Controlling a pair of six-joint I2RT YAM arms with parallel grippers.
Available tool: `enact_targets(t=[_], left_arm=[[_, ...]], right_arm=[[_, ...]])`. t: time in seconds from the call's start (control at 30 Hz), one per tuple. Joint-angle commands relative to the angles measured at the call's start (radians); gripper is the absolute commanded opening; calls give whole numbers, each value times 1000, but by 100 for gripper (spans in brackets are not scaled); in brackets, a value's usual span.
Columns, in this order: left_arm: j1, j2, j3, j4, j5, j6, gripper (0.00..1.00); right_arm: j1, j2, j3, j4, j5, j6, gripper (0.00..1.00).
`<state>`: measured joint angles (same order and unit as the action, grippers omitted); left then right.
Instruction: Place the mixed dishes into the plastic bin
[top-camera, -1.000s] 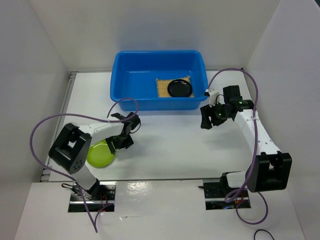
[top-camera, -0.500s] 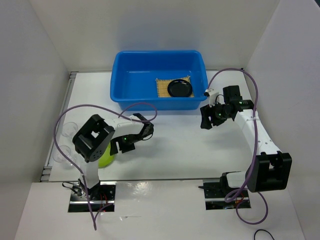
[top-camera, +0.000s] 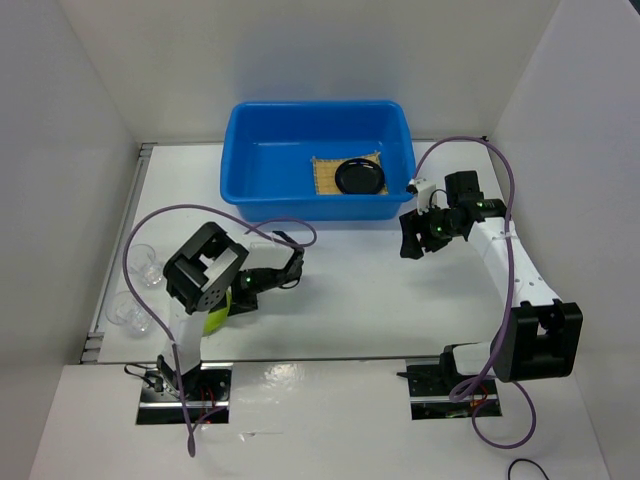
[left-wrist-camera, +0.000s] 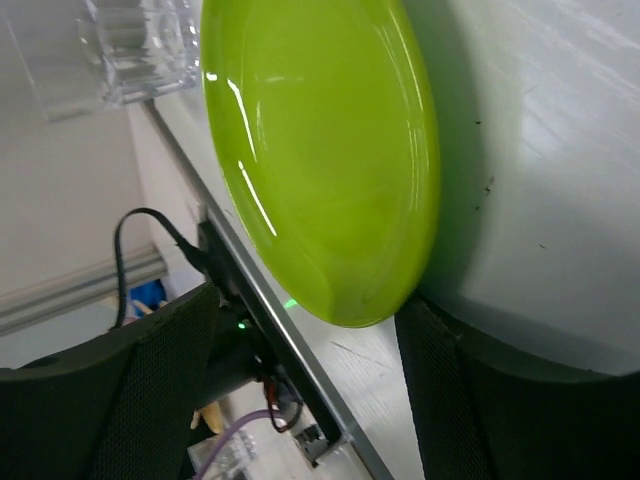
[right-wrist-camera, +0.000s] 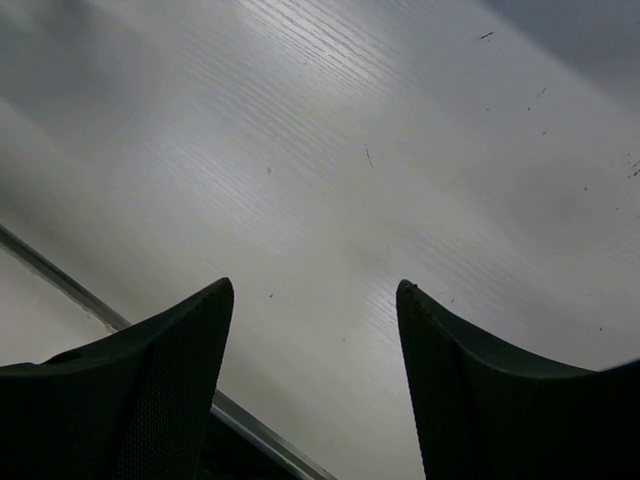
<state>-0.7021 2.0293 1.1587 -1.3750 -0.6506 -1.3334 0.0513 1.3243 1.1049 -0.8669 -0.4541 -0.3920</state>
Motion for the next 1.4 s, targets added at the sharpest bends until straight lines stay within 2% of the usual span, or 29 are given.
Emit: enact_targets(t=[0.0,0.03,0.07,0.27,0.3,0.33,0.4,0.43,0.57,0.73,0.8,1.0,1.37], left_arm=[[4,63,9,125,11,0,79],[4,63,9,134,2,11,76],[4,63,9,148,2,11,68],[4,54,9,148,-20,-26,40],[4,54,9,148,-20,-26,26],[4,54,9,160,-20,-26,18],[15,54,0,169,-20,-35,10],[15,54,-1,169,-20,-35,0],[15,66,9,169,-20,-35,0],[15,-1,9,113,-20,-44,0],[0,-50,59,76,-30,-44,0],[-19,-233,189,76,17,100,0],[-19,-449,421,76,89,333,0]], right_arm=[[-7,-2,1,25,-20,-15,71],[-7,-11,1,25,-29,-15,71],[-7,-11,1,25,-29,-15,71],[-7,-11,1,25,-29,-15,71],[-7,-11,1,25,-29,-15,71],[-7,-11,1,25,-29,-15,71],[-7,-11,1,16,-38,-24,71],[-7,-11,1,16,-38,-24,71],[-7,-11,1,16,-38,-24,71],[-7,-11,1,16,-38,-24,71],[-7,-11,1,16,-29,-24,71],[-7,-2,1,25,-20,-15,71],[-25,7,1,34,-1,4,71]])
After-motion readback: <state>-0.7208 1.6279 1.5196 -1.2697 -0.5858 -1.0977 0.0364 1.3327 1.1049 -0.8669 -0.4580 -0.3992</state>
